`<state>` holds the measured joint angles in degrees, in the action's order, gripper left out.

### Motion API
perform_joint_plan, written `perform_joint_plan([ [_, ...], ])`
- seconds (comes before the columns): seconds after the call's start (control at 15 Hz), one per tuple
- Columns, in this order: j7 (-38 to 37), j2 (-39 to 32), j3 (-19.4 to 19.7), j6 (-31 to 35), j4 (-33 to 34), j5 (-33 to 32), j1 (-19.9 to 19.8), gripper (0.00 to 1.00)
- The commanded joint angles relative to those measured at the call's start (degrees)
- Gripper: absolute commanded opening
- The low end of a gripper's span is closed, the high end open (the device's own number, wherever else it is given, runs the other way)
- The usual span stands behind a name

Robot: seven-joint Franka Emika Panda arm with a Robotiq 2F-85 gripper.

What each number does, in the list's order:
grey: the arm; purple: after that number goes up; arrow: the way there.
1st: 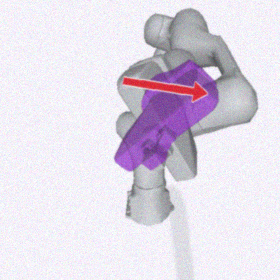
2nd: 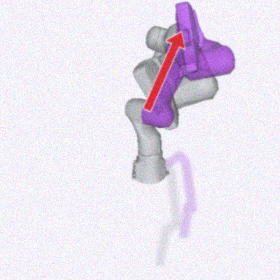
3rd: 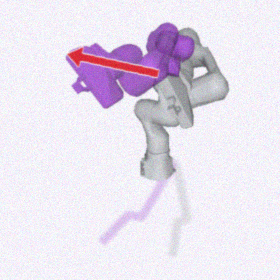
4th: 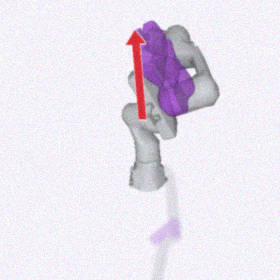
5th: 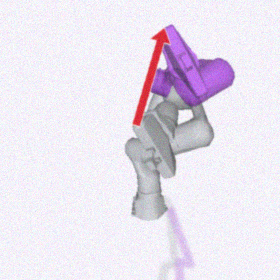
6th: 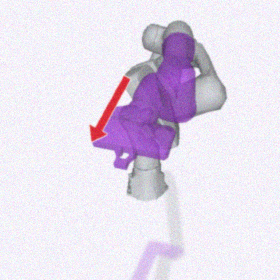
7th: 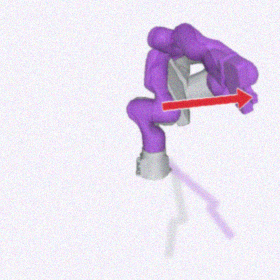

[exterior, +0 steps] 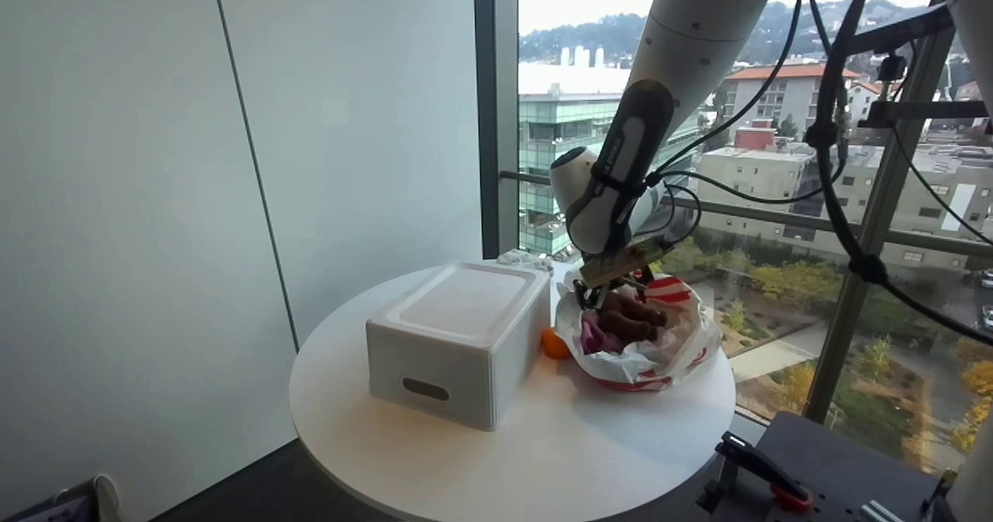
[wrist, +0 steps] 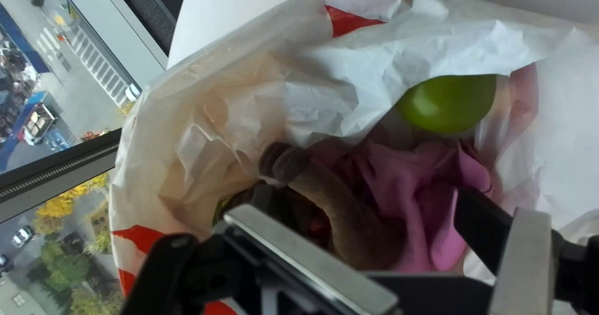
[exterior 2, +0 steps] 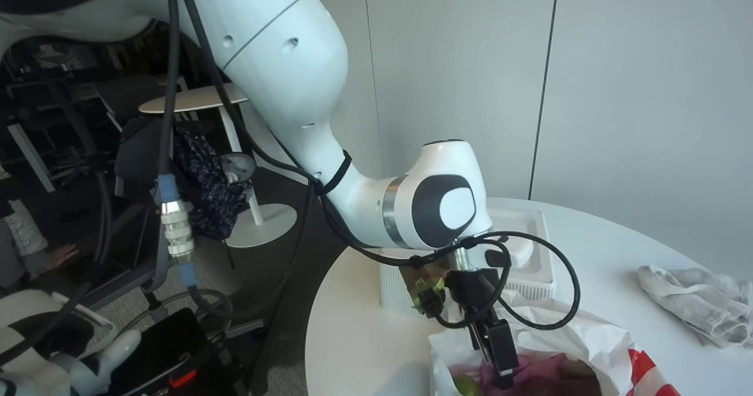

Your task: Empty the objects from the plastic and put it on the basket

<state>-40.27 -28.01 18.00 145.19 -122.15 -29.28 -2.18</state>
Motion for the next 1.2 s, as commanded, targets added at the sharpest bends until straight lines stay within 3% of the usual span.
perform_joint_plan([
  [0.0,-2.98,-7.85,2.39,0.49,6.10,0.83,1.97,1.00],
  [0.47,-2.46,-18.88,4.00,2.94,15.56,4.11,1.73,1.00],
  [0.8,-6.46,-26.70,9.39,4.92,21.03,5.22,3.66,1.00],
  [0.87,-6.54,-27.47,9.74,4.80,21.34,5.79,3.81,0.75],
  [0.93,-6.58,-27.98,10.09,4.67,21.55,6.20,4.09,0.74],
  [1.13,-6.52,-27.05,10.56,5.44,19.99,7.62,5.43,0.49],
])
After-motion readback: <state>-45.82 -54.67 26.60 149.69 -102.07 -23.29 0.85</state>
